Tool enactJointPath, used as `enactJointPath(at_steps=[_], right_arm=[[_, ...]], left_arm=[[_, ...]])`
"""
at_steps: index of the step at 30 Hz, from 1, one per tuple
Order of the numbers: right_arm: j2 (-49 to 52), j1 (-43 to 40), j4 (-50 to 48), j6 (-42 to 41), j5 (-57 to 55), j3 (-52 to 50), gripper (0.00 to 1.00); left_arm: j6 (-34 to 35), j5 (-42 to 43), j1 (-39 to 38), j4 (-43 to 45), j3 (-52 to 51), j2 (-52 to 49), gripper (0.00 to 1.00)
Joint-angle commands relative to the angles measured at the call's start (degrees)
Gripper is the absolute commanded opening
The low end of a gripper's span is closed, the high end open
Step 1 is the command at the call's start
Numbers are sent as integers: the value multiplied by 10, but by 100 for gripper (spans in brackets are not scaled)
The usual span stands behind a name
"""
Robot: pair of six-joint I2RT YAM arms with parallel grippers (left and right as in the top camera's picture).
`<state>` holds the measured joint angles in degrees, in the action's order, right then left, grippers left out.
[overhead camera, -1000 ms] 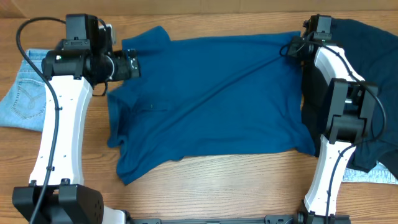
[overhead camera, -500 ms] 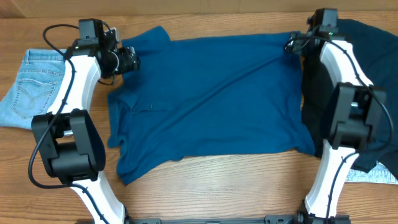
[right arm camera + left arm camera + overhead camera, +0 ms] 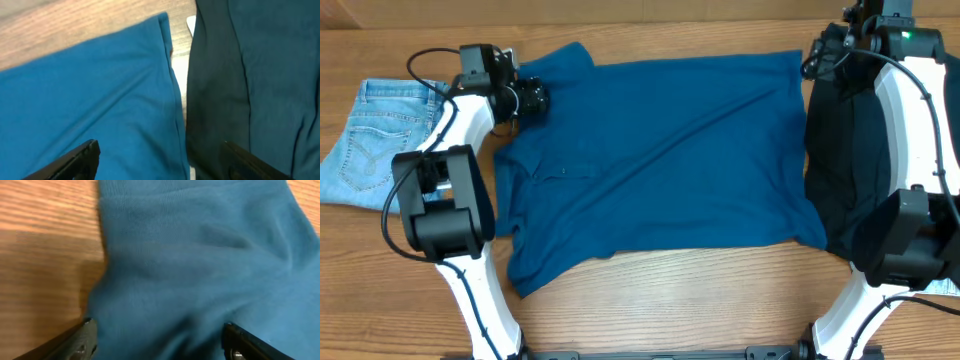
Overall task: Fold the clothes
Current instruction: 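Pull the shirt's top corners outward with both grippers to smooth it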
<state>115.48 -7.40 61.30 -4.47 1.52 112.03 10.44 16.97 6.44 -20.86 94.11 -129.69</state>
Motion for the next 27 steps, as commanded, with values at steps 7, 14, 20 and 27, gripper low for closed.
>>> enactJointPath(at_steps=[7,14,20,27], right_arm=[[-4,3,9,0,0,3,79],[-4,3,12,0,0,3,78],[-4,3,13,0,0,3,72],[-4,3,24,0,0,2,70]], left_arm=[[-19,-43,4,73,6,-12,83],[-18,-34,2,109,6,-36,78],[4,22,0,160,6,-52,4],[95,29,9,270,13,-52,4]])
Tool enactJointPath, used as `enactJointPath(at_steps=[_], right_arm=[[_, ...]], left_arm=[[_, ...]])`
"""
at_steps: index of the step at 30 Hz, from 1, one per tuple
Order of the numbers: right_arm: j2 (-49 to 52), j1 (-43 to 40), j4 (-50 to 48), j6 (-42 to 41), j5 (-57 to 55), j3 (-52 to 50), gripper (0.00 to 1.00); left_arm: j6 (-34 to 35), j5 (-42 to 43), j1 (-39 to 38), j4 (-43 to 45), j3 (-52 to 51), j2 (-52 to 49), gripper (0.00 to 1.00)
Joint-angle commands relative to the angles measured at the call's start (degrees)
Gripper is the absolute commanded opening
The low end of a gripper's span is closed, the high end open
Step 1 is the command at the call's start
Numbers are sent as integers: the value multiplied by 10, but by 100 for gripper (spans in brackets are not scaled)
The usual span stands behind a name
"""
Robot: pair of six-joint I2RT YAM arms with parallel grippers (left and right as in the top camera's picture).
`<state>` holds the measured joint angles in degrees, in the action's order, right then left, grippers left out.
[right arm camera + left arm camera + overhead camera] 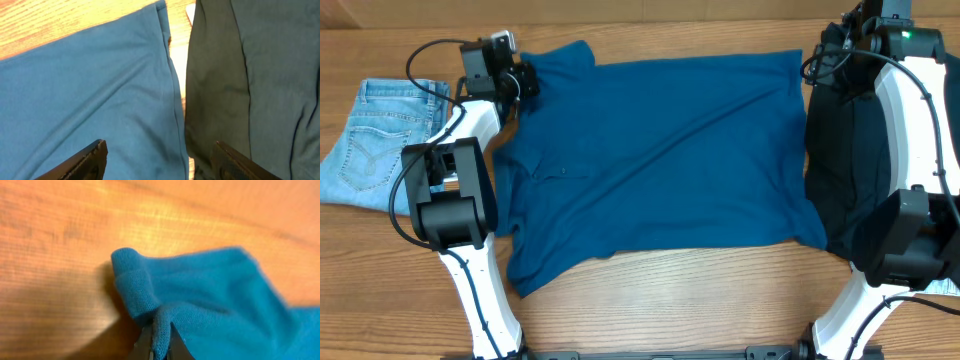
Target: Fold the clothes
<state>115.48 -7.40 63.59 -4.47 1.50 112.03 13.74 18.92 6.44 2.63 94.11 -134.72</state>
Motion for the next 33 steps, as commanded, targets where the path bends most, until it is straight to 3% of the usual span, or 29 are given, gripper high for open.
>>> enactJointPath(at_steps=[1,6,14,20,27,33], right_arm=[[-4,3,1,0,1,2,70],[-4,3,0,0,9,2,70],[-4,3,-20,5,48,2,72],[22,14,-60,91,101,1,75],[116,36,-176,136,123,1,81],[218,57,-335,146,128,1,86]], left_arm=[[75,5,14,43,19,-2,4],[108,2,52,36,87,-2,4],[103,11,55,-14,103,-2,4],[55,19,14,-100,103,-2,4],[46,19,-16,-186,103,-2,4],[21,19,-17,-283,103,-2,4]])
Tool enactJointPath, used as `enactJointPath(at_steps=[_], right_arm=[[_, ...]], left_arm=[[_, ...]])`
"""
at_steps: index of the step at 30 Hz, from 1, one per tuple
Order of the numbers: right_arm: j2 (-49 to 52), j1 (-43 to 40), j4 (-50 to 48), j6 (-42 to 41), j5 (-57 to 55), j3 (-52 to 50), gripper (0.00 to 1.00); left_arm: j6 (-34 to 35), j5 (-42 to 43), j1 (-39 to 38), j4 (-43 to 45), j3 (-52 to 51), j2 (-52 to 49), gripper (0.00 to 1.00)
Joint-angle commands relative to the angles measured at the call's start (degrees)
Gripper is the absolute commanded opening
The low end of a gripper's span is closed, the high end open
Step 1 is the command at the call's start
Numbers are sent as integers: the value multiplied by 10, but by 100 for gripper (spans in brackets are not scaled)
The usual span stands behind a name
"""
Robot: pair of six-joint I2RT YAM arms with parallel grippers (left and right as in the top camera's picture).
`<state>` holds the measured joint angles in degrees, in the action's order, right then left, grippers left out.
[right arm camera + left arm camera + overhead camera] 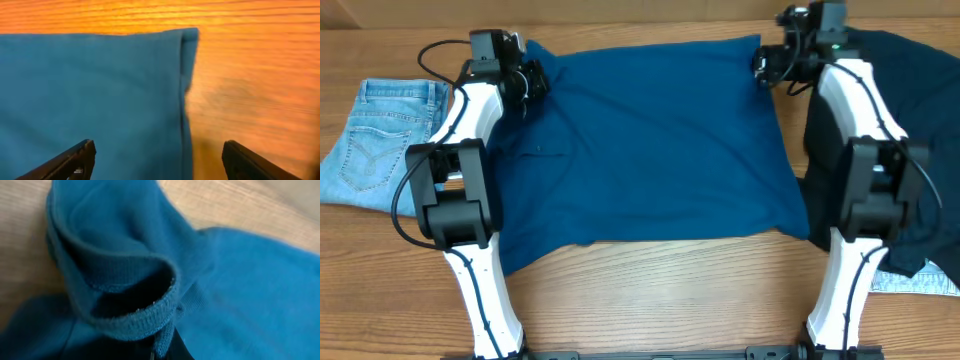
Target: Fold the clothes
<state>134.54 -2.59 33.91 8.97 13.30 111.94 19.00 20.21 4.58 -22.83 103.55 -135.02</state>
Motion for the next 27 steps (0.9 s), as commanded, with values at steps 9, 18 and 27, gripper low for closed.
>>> enactJointPath(at_steps=[9,18,27], right_arm=[[108,21,-175,-4,10,2,85],[112,7,-169,-71,9,30,4],[52,-37,18,-73,7,161,4]], left_arm=[[-42,-7,2,-65,9,1,4],[-43,-7,-4,-74,9,3,4],[-72,-11,23,-77,27,93,4]])
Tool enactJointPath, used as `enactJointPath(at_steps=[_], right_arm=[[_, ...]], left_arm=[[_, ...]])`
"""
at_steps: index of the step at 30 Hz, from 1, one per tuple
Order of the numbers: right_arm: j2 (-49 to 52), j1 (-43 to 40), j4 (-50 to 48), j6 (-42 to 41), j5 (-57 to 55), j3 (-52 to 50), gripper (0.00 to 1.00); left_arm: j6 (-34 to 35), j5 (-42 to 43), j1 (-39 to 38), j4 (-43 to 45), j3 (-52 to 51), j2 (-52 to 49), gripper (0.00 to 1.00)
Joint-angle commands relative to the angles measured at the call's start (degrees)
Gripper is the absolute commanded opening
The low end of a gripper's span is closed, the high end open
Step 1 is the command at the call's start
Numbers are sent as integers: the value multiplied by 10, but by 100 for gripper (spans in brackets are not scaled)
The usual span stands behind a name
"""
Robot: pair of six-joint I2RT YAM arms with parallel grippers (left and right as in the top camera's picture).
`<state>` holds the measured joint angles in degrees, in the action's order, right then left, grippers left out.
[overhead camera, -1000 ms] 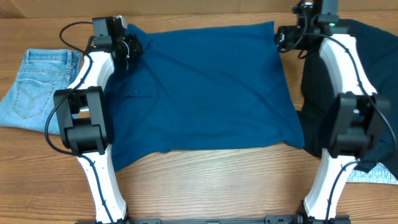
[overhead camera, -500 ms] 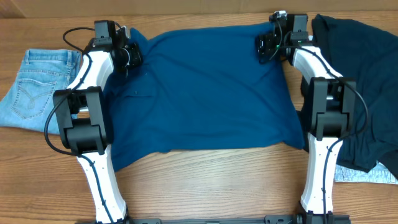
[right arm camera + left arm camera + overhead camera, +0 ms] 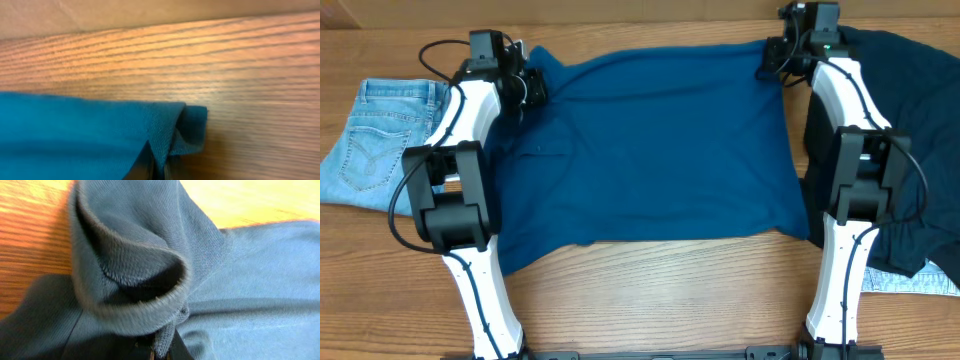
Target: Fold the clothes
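A blue polo shirt [image 3: 650, 140] lies spread on the wooden table [image 3: 650, 290], collar to the left. My left gripper [image 3: 525, 82] is shut on the shirt's far left sleeve [image 3: 135, 270], a pinch of cloth between its jaws. At the far right corner my right gripper [image 3: 772, 55] is shut on the shirt's hem corner [image 3: 175, 130], which bunches into a small fold between the jaws.
Folded light-blue jeans [image 3: 370, 140] lie at the left edge. A dark garment [image 3: 910, 140] lies heaped at the right, beside the right arm. Bare table runs along the near edge.
My right gripper was open over the shirt's far right corner; now it is shut on that corner. The left gripper still holds the sleeve, and the shirt's far edge is stretched between both.
First both grippers stood open, the left over the sleeve, the right over the seam between the shirt and the dark garment. Then the left was shut on the sleeve. Later the shirt lay shifted left with the right open at its corner; now both hold it.
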<state>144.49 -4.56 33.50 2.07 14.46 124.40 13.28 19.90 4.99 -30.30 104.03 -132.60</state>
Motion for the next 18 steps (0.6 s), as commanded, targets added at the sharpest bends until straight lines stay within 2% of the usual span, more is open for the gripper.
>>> enactJointPath(at_steps=[1,4,7,10,18], right_arm=[[-54,-19,37,-4,-4,40,4],[-71,-19,79,-4,-4,40,4],[-79,-19,120,-4,-2,39,11],[-85,-19,179,-4,1,40,11],[-107,-20,305,-4,13,40,12]], left_arm=[[-15,-8,23,-7,22,83,4],[-15,-7,33,-17,22,120,4],[-15,-3,42,-30,22,158,4],[-15,-4,49,-47,22,188,4],[-16,-4,52,-126,22,198,4]])
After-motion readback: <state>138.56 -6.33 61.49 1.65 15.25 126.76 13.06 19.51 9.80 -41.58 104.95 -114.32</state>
